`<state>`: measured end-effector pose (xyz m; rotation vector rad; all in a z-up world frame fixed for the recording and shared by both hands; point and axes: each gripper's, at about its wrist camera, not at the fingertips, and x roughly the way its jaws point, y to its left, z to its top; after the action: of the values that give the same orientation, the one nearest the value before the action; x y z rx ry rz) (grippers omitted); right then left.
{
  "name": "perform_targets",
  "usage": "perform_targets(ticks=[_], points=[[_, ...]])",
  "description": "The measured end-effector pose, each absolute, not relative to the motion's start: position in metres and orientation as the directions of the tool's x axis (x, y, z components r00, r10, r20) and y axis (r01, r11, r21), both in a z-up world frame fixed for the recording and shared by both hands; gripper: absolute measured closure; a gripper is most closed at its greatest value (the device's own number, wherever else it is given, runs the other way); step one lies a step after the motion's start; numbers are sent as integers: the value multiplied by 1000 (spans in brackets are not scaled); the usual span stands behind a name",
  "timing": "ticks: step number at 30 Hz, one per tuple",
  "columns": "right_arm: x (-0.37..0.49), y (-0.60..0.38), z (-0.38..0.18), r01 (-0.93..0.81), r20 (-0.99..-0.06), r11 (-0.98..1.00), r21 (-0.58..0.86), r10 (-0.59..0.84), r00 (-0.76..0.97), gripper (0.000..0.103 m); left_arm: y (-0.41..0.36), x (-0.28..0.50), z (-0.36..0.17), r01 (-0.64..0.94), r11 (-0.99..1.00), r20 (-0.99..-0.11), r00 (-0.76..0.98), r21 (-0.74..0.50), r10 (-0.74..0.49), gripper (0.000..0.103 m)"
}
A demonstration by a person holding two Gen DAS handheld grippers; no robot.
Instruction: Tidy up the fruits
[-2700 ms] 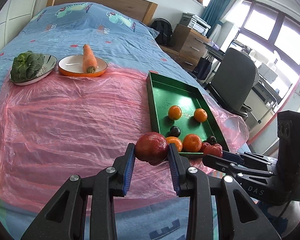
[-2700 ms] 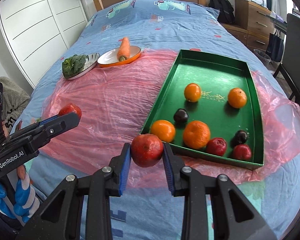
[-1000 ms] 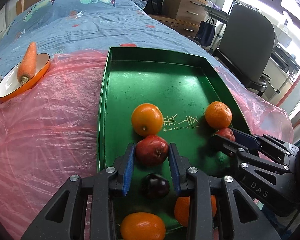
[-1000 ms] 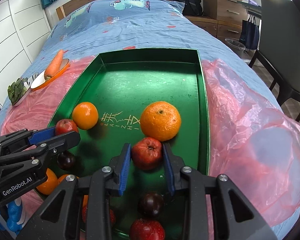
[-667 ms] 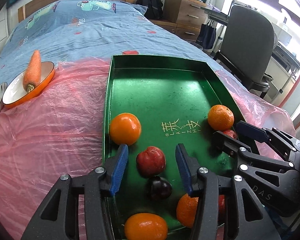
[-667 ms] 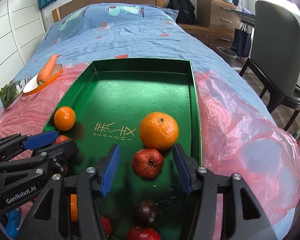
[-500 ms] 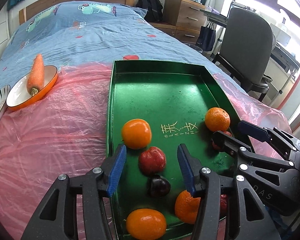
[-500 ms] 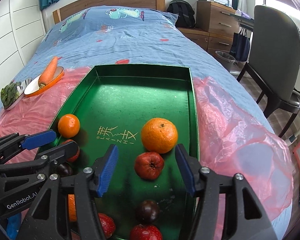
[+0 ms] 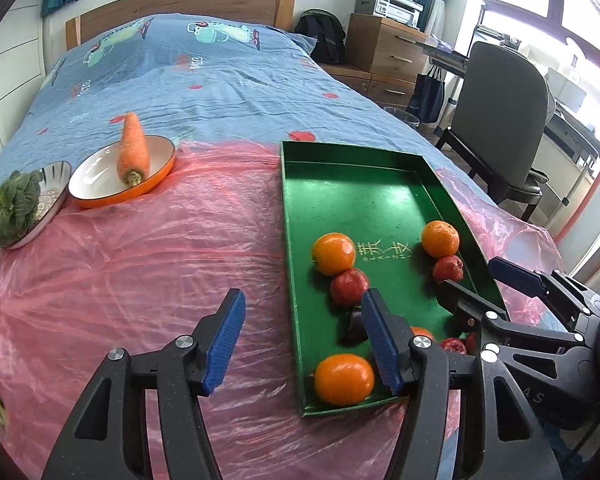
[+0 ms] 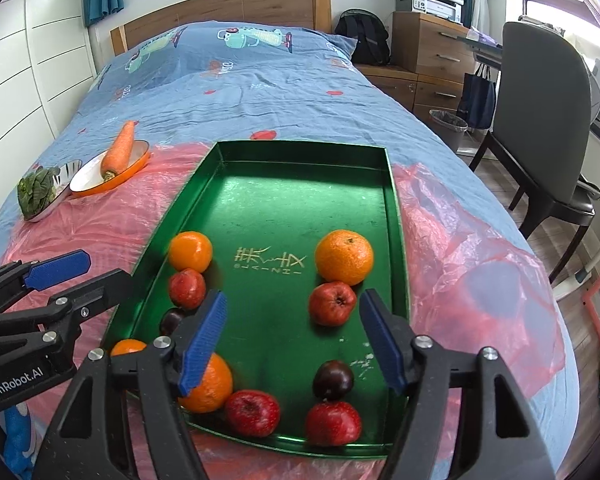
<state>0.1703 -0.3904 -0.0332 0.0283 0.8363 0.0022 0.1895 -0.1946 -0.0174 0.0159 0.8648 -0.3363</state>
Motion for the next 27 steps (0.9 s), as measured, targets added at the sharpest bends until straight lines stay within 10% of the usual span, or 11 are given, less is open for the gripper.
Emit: perform_targets(ticks=[21, 27], points=[[103, -268, -5, -99, -699, 995, -21, 56, 713, 0, -61, 112, -10, 82, 994, -737, 667, -69, -107, 42], [86, -252, 1, -88, -668, 996, -29, 46, 743, 0, -37, 93, 2, 52, 994, -700, 707, -93, -102, 17]])
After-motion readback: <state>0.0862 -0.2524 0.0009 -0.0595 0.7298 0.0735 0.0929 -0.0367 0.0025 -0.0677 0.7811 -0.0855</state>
